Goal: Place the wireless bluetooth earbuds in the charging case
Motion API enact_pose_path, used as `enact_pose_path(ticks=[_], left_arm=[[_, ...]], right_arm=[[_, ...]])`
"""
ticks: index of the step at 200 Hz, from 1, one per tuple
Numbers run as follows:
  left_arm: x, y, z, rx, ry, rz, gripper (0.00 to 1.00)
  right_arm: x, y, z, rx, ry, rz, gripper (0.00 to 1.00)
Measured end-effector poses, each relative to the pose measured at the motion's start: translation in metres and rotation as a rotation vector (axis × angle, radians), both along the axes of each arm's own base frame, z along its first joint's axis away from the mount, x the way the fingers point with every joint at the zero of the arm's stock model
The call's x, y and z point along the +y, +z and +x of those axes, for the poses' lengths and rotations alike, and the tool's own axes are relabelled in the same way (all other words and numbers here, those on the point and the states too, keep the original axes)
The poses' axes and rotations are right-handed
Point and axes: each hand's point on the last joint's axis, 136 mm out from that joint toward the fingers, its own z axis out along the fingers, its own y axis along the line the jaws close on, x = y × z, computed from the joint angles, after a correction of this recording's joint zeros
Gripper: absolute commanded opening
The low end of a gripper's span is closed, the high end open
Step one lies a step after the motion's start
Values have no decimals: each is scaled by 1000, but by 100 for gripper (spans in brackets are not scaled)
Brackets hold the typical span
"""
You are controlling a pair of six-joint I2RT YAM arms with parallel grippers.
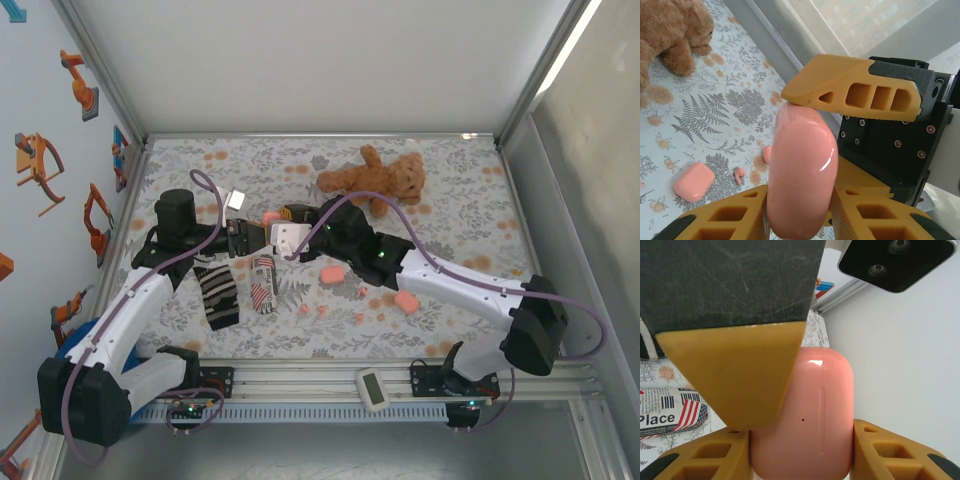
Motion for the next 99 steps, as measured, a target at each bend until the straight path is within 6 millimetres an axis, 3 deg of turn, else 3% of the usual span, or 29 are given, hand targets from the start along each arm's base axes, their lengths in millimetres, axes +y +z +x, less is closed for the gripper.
enact_pose_path(ticks=[99], left_arm=[[2,0,-1,-12,14,12,36]], right_arm=[[-1,-2,0,6,0,-8,41]])
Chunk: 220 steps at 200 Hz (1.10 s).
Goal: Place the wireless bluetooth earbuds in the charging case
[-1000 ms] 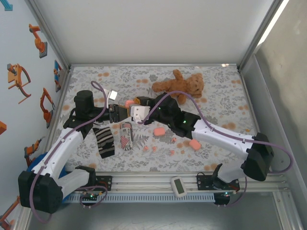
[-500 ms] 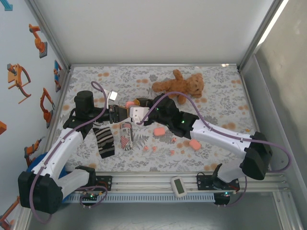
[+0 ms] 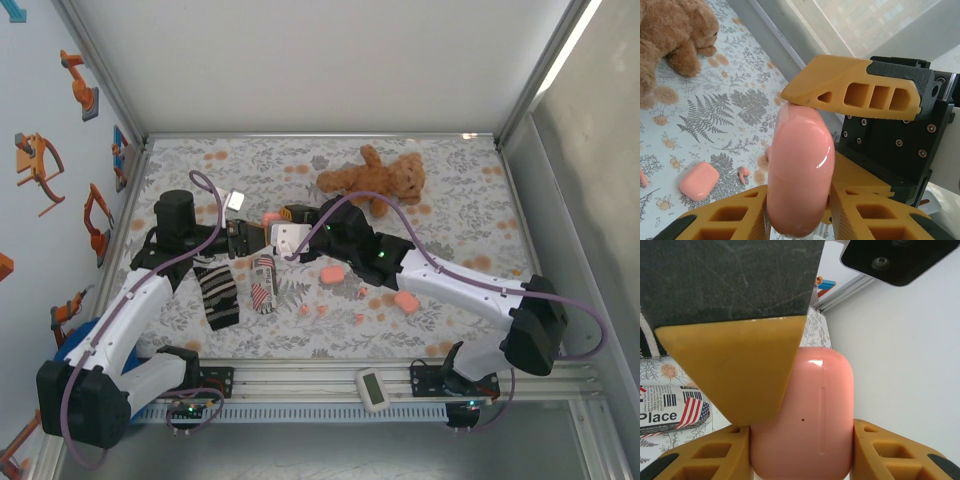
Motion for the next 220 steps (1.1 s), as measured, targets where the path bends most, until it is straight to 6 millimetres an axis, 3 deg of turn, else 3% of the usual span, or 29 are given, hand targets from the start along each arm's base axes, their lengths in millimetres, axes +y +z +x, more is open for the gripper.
enact_pose_path(ticks=[143,155,171,220], left_arm=[[2,-2,1,-11,24,18,27],[2,-2,1,-7,24,19,28],[2,-2,1,-8,23,20,36],[3,-3,1,-6,29,24,34]], right_arm=[[0,-2,-2,14,4,-20,42],[-1,-2,-2,15,4,-21,42],[0,-3,-2,16,5,-22,42],[0,-7,-2,24,5,-35,42]])
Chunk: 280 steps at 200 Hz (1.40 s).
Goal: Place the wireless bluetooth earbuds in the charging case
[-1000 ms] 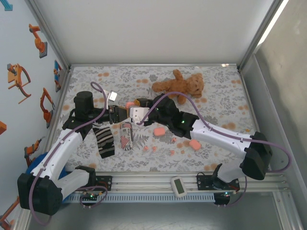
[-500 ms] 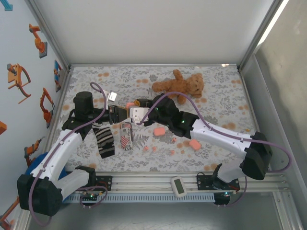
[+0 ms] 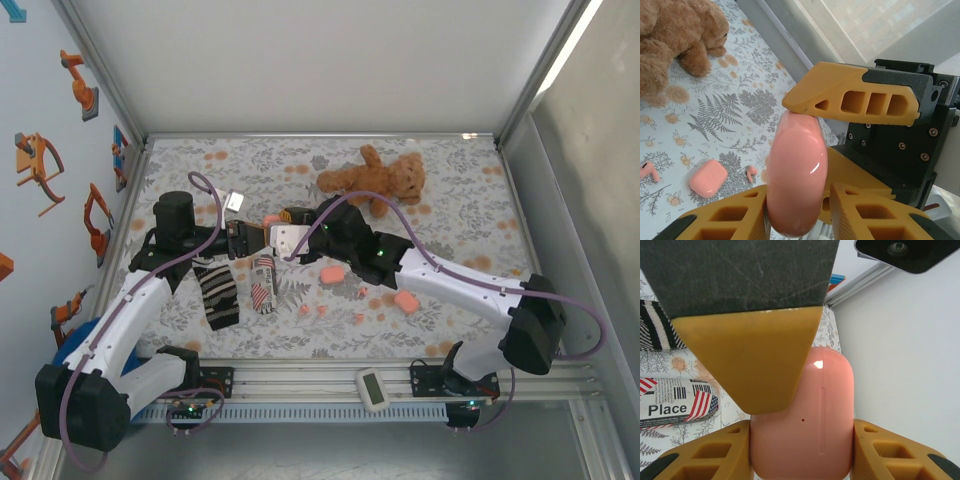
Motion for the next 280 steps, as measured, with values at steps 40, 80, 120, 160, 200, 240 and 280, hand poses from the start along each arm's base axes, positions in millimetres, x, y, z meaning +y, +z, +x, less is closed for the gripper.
enact_pose_path(ticks=[40,80,120,160,200,240,280], left_arm=[[1,-1,1,0,10,7,24],[1,-2,1,-4,8,10,14],[2,4,-3,-24,7,4,10],[1,18,-9,-91,-5,-18,7],[-1,39,-11,-220,34,-26,6],[-14,41,-32,-419,42,-47,6],[-29,17,-42,-515,8,-16,5]], right_arm=[[0,0,-1,2,3,1,42],[0,-1,-2,20,3,0,43],[0,3,-6,71,8,19,61],[-12,17,-25,138,37,82,69],[-50,40,-48,244,57,216,72],[-88,45,-50,410,-8,377,76],[-97,36,-58,599,-33,514,81]])
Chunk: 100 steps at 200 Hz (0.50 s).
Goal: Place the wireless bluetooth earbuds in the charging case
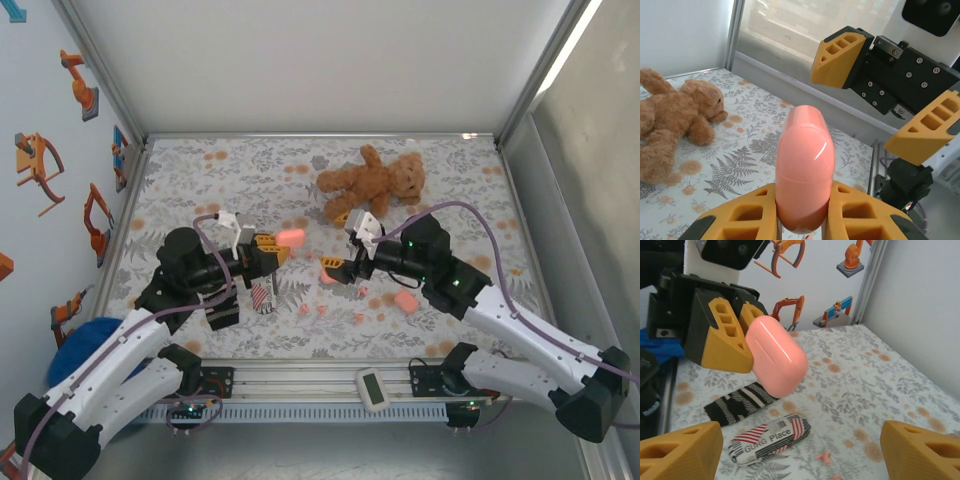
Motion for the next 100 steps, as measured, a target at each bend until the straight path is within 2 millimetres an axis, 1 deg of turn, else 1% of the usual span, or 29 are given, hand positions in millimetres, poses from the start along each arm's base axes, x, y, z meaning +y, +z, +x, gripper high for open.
enact_pose_path(ticks=[35,61,79,100], left_arm=[[-9,2,-6,-85,-35,4,5],[-12,-7,-8,-108,-48,10,2],[-12,-13,-8,-111,-48,16,2],[-13,-13,-8,-128,-49,14,2]], right_arm=[[5,-14,-5,129,18,61,82],[12,-14,-1,169,28,101,82],[17,-15,2,184,30,114,81],[21,-19,6,198,30,112,79]])
